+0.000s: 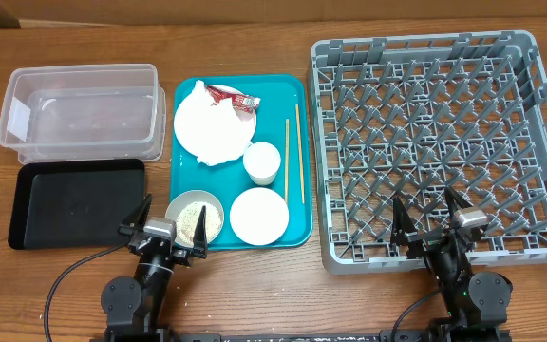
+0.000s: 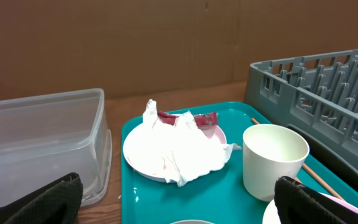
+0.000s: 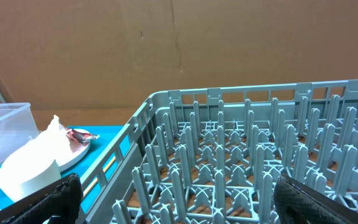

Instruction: Sort waste into correct bins and load items into the dishwasher

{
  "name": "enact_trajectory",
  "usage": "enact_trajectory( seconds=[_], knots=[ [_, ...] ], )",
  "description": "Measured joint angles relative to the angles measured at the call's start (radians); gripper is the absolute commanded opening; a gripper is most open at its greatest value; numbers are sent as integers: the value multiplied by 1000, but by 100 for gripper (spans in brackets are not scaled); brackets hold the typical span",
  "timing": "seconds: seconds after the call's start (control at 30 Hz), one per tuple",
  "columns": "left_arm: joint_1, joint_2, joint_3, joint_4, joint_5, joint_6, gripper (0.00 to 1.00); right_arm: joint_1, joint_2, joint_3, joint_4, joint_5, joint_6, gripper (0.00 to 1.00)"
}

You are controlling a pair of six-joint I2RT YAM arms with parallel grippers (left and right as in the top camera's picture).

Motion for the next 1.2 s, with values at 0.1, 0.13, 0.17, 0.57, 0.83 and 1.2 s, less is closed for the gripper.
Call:
enact_trajectory(
  seconds=[0.1,0.13,0.17,0.57,0.83,1.2],
  knots=[
    [0,0,0,0,0,0,100,0,0,0,1,-6,0,100],
    [0,0,0,0,0,0,100,0,0,0,0,-8,0,100],
    [0,0,0,0,1,0,100,0,0,0,3,-14,1,100],
    [0,0,1,7,71,-54,100,0,0,0,12,-160,0,100],
    [0,0,81,-5,85,-77,100,0,9,115,-97,-191,-2,100],
    [0,219,300,-58,87,-58,100,0,206,340,-164,-190,-18,100]
  ],
)
